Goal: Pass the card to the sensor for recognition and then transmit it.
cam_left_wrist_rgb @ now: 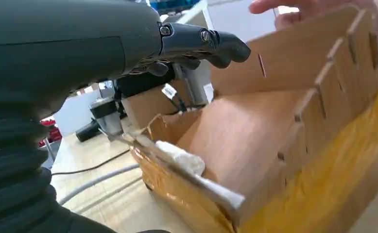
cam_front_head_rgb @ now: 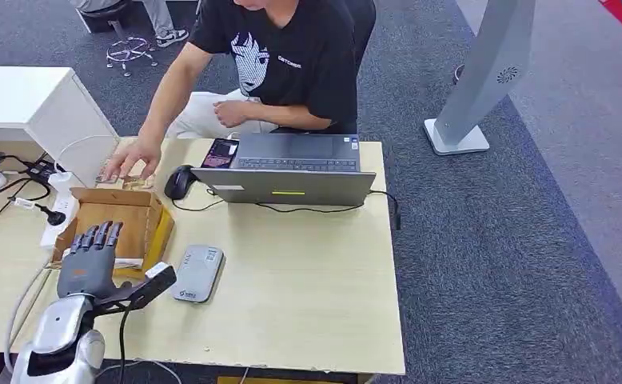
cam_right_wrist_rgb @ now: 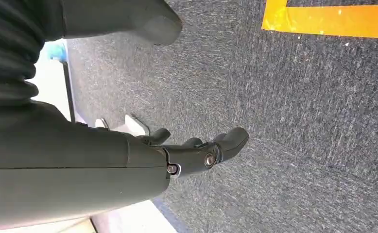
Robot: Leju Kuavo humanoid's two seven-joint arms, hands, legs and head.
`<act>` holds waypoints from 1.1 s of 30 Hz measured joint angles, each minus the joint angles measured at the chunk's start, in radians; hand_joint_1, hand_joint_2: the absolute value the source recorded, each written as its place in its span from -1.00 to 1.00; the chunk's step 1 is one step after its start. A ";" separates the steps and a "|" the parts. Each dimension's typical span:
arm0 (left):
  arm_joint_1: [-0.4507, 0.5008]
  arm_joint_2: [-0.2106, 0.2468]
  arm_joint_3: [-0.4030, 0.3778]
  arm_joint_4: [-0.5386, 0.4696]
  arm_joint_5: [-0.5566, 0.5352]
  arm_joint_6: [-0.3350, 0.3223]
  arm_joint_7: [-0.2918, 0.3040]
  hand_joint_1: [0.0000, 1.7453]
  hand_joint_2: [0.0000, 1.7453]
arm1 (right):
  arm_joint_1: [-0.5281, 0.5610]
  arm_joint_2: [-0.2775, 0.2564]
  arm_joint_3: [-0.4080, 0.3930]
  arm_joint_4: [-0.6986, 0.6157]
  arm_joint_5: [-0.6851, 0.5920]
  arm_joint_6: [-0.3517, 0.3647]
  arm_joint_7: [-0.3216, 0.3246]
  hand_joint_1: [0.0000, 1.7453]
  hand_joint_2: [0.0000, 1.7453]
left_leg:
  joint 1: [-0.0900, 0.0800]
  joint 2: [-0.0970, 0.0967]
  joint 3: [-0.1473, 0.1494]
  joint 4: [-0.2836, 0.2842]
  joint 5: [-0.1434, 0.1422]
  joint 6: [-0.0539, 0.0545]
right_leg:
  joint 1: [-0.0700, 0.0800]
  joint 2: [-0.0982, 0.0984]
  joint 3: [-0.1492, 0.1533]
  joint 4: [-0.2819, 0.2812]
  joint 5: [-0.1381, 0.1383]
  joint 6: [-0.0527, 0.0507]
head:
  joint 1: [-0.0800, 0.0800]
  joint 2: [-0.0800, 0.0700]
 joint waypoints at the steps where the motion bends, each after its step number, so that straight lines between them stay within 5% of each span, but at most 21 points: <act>1: 0.000 0.000 0.000 0.000 0.000 -0.011 -0.006 -1.00 1.00 | 0.000 0.000 0.000 0.000 0.000 0.000 0.000 -1.00 1.00 | 0.000 0.000 0.000 0.000 0.000 0.000 | 0.000 0.000 0.000 0.000 0.000 0.000 | 0.000 0.000; 22: 0.001 -0.011 0.000 -0.002 0.000 -0.035 -0.016 -0.56 1.00 | 0.000 0.000 0.000 0.000 -0.009 -0.001 0.000 -1.00 1.00 | 0.000 0.000 0.000 0.000 0.000 0.000 | 0.000 0.000 0.000 0.000 0.000 0.000 | 0.000 0.000; 24: 0.000 -0.013 0.000 -0.003 0.000 -0.035 -0.016 -0.34 1.00 | 0.000 0.000 0.000 0.000 -0.009 -0.001 0.000 -1.00 1.00 | 0.000 0.000 0.000 0.000 0.000 0.000 | 0.000 0.000 0.000 0.000 0.000 0.000 | 0.000 0.000; 28: 0.000 -0.017 0.000 -0.003 0.000 -0.031 -0.016 -0.30 1.00 | 0.000 0.000 0.000 0.000 -0.008 -0.001 0.000 -1.00 1.00 | 0.000 0.000 0.000 0.000 0.000 0.000 | 0.000 0.000 0.000 0.000 0.000 0.000 | 0.000 0.000; 31: 0.000 -0.019 0.000 -0.003 0.000 -0.030 -0.016 0.06 1.00 | 0.000 0.000 0.000 0.000 -0.008 -0.002 0.000 -1.00 1.00 | 0.000 0.000 0.000 0.000 0.000 0.000 | 0.000 0.000 0.000 0.000 0.000 0.000 | 0.000 0.000; 33: 0.000 -0.019 0.000 -0.003 0.000 -0.030 -0.016 0.06 1.00 | 0.000 0.000 0.000 0.000 -0.008 -0.003 0.000 -1.00 1.00 | 0.000 0.000 0.000 0.000 0.000 0.000 | 0.000 0.000 0.000 0.000 0.000 0.000 | 0.000 0.000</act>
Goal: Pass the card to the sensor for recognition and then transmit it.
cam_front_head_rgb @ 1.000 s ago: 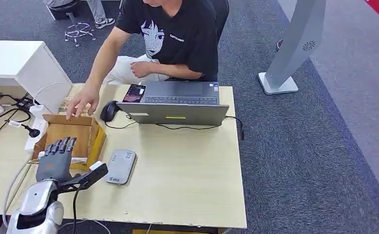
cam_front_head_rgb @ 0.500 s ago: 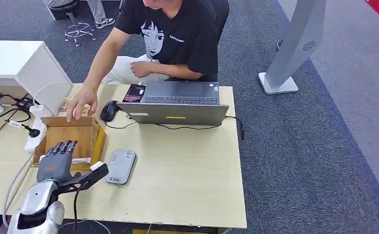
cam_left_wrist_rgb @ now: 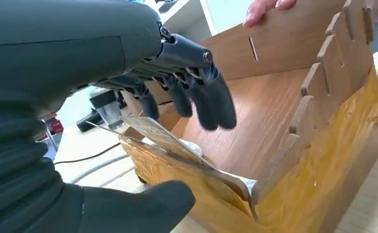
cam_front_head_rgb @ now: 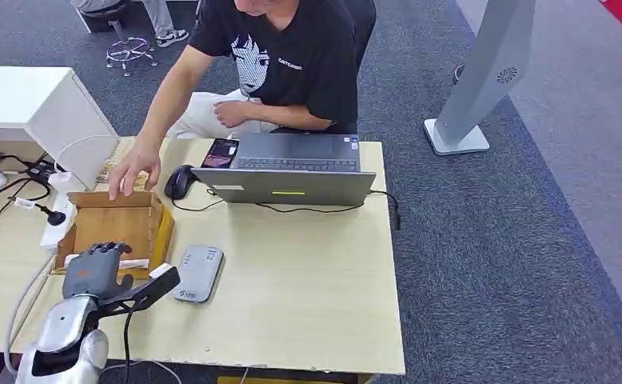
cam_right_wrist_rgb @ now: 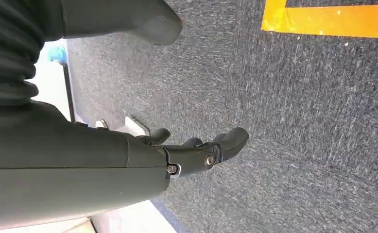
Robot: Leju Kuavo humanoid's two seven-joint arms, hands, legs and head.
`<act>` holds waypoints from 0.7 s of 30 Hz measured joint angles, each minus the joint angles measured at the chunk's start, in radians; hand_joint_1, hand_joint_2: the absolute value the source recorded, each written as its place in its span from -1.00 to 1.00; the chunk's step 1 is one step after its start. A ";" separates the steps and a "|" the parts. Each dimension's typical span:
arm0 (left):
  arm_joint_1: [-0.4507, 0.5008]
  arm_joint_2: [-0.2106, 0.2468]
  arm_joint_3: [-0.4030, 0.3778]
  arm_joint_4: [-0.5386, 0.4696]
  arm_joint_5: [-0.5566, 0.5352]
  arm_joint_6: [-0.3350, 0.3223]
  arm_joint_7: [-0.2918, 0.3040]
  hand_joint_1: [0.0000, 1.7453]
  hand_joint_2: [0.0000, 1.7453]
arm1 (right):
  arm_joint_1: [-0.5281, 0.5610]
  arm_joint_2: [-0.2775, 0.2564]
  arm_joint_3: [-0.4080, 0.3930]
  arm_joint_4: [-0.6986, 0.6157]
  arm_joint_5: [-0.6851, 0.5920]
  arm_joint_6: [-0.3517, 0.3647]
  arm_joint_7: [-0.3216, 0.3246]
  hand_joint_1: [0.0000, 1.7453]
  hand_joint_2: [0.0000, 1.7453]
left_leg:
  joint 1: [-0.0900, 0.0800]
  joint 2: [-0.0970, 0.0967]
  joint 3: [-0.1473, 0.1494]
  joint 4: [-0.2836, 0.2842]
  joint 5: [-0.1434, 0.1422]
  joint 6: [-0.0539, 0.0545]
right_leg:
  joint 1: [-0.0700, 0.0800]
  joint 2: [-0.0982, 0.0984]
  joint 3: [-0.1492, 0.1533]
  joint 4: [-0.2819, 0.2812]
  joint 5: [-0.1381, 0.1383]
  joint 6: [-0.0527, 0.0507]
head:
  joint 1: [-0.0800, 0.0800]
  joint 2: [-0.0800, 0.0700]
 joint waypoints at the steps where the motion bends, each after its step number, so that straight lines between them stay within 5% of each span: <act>1: 0.000 0.000 0.000 0.000 0.000 0.001 0.000 0.06 1.00 | 0.000 0.000 0.000 0.000 0.000 0.000 0.000 -1.00 1.00 | 0.000 0.000 0.000 0.000 0.000 0.000 | 0.000 0.000 0.000 0.000 0.000 0.000 | 0.000 0.000; 13: 0.000 -0.004 0.000 -0.003 0.000 0.002 0.000 0.06 1.00 | 0.000 0.000 0.000 0.000 -0.001 0.000 0.000 -1.00 1.00 | 0.000 0.000 0.000 0.000 0.000 0.000 | 0.000 0.000 0.000 0.000 0.000 0.000 | 0.000 0.000; 18: 0.000 -0.007 0.000 -0.003 0.000 0.002 0.000 0.64 1.00 | 0.000 0.000 0.000 0.000 -0.001 0.000 0.000 -1.00 1.00 | 0.000 0.000 0.000 0.000 0.000 0.000 | 0.000 0.000 0.000 0.000 0.000 0.000 | 0.000 0.000; 21: -0.002 -0.007 0.000 -0.008 0.000 0.003 0.003 0.76 1.00 | 0.000 0.000 0.000 0.000 -0.002 0.000 0.000 -1.00 1.00 | 0.000 0.000 0.000 0.000 0.000 0.000 | 0.000 0.000 0.000 0.000 0.000 0.000 | 0.000 0.000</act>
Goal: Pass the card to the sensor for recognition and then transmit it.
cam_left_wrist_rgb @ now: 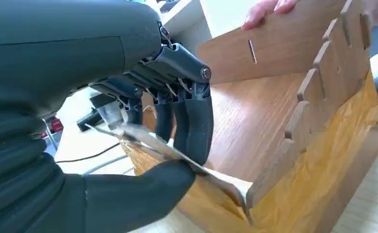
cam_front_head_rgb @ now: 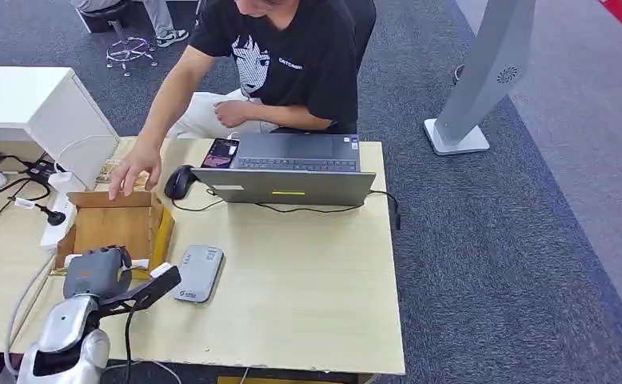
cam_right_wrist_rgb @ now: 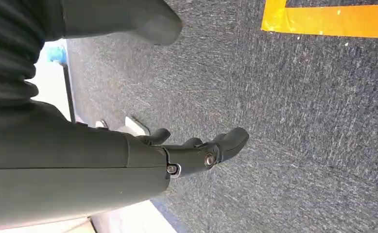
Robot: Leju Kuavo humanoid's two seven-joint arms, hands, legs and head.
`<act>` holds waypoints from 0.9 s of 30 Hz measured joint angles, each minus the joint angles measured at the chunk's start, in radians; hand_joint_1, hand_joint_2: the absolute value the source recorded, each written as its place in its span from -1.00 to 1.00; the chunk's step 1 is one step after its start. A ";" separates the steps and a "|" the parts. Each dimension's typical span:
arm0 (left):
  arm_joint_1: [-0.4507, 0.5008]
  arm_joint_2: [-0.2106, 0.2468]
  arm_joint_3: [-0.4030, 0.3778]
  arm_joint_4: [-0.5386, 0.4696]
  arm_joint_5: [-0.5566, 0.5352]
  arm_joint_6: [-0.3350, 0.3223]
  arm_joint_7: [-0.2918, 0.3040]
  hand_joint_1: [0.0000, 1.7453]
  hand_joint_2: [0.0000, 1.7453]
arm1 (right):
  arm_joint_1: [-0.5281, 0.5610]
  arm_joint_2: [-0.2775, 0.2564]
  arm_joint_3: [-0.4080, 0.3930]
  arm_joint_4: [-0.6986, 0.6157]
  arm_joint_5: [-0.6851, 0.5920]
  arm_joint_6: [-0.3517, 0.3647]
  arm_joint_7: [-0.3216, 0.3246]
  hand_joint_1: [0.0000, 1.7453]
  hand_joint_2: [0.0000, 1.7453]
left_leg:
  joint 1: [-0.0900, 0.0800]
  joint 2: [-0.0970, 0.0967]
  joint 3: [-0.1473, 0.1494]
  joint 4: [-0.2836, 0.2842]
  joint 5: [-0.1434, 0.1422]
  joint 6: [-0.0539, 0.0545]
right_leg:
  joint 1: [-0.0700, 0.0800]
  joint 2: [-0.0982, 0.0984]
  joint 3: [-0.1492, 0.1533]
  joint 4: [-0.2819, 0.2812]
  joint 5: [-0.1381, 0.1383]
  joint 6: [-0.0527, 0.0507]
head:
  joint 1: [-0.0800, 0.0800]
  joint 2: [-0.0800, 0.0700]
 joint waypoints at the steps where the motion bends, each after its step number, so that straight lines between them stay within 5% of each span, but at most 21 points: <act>1: -0.002 0.000 0.000 0.000 0.000 0.000 0.002 0.78 1.00 | 0.000 0.000 0.000 0.000 0.000 0.000 0.000 -1.00 1.00 | 0.000 0.000 0.000 0.000 0.000 0.000 | 0.000 0.000 0.000 0.000 0.000 0.000 | 0.000 0.000; 7: -0.010 -0.001 0.000 -0.004 0.000 0.002 0.003 1.00 1.00 | 0.000 0.000 -0.001 0.000 0.000 0.000 0.000 -1.00 1.00 | 0.000 0.001 0.000 0.000 0.000 0.000 | 0.000 0.000 0.000 0.000 0.000 0.000 | 0.000 0.000; 27: -0.021 0.013 -0.011 -0.020 0.000 0.037 0.051 1.00 1.00 | 0.000 0.000 -0.015 0.000 0.005 -0.003 -0.002 -1.00 1.00 | 0.000 0.001 0.000 0.000 0.000 0.000 | 0.000 0.000 0.000 0.000 0.000 0.000 | 0.000 0.000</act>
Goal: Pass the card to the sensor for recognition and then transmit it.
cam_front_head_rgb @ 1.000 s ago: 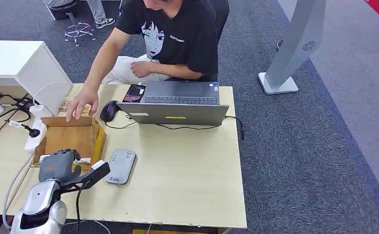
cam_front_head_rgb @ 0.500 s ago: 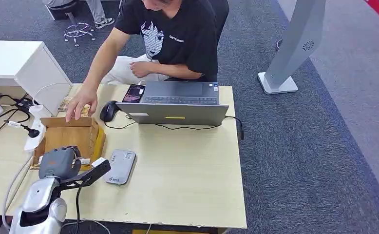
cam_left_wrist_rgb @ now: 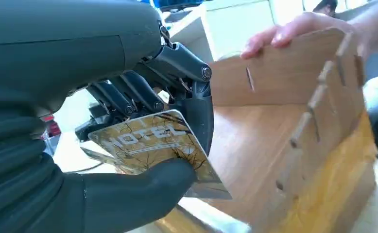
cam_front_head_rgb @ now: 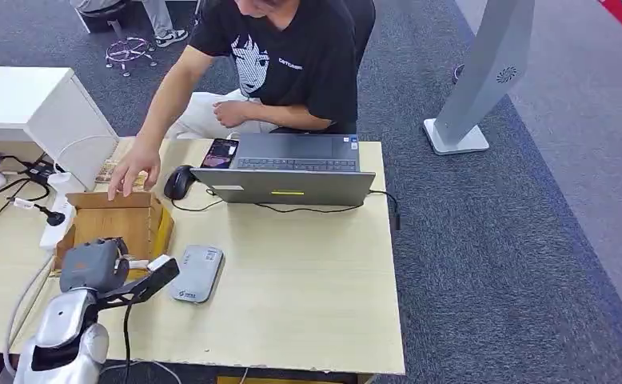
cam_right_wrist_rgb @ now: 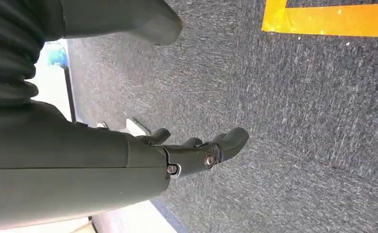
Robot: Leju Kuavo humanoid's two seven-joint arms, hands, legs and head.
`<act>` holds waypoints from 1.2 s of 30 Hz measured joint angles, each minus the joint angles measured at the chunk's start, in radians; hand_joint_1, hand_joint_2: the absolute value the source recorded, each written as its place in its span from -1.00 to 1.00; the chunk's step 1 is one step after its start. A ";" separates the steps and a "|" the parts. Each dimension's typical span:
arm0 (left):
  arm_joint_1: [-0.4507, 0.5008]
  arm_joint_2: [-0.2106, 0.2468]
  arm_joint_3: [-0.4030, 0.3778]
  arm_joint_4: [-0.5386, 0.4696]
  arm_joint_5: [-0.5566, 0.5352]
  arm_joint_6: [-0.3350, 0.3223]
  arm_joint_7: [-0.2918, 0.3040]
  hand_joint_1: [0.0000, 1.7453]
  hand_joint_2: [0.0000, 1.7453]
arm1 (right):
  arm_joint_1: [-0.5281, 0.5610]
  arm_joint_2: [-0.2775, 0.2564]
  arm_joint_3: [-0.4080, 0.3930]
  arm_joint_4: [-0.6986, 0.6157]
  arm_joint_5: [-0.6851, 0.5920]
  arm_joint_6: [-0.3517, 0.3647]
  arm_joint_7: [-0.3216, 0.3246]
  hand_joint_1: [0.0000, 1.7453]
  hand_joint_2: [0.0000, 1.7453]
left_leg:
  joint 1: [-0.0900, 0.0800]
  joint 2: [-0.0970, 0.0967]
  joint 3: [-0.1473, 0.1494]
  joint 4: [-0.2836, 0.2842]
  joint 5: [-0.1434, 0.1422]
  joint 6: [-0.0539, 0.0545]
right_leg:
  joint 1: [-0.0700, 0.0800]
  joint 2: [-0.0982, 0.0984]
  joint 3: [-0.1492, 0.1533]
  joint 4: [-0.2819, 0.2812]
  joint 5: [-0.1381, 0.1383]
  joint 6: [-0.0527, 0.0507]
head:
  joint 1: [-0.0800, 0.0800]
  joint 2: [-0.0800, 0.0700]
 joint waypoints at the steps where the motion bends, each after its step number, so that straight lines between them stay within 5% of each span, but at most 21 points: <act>1: -0.006 0.007 -0.005 -0.009 0.000 0.000 0.010 1.00 1.00 | 0.000 0.000 -0.001 0.000 0.000 -0.001 0.000 -1.00 1.00 | 0.000 0.000 0.000 0.000 0.000 0.000 | 0.000 0.000 0.000 0.000 0.000 0.000 | 0.000 0.000; 12: -0.187 0.173 -0.095 -0.128 0.000 -0.085 0.112 1.00 1.00 | 0.000 0.000 -0.011 0.000 0.005 -0.009 -0.001 -1.00 1.00 | 0.000 -0.001 0.000 0.000 0.002 -0.001 | 0.000 0.000 0.000 0.000 0.001 0.000 | 0.000 0.000; 21: -0.309 0.205 -0.122 -0.133 0.000 -0.084 0.145 1.00 1.00 | -0.001 0.000 -0.011 0.000 0.008 -0.009 -0.012 -1.00 1.00 | 0.000 -0.001 0.000 0.000 0.002 -0.001 | 0.000 0.000 0.000 0.000 0.002 0.002 | 0.000 0.000; 22: -0.314 0.205 -0.127 -0.133 0.000 -0.081 0.145 -1.00 1.00 | -0.001 0.000 -0.011 0.000 0.008 -0.009 -0.012 -1.00 1.00 | 0.000 -0.001 0.000 0.000 0.002 -0.001 | 0.000 0.000 0.000 0.000 0.002 0.002 | 0.000 0.000; 36: -0.277 0.165 -0.166 -0.182 0.000 0.029 0.124 -1.00 1.00 | -0.001 0.000 -0.011 0.000 0.018 -0.007 -0.009 -1.00 1.00 | 0.000 0.000 0.000 0.000 0.002 -0.001 | 0.000 0.000 0.000 0.000 0.002 0.002 | 0.000 0.000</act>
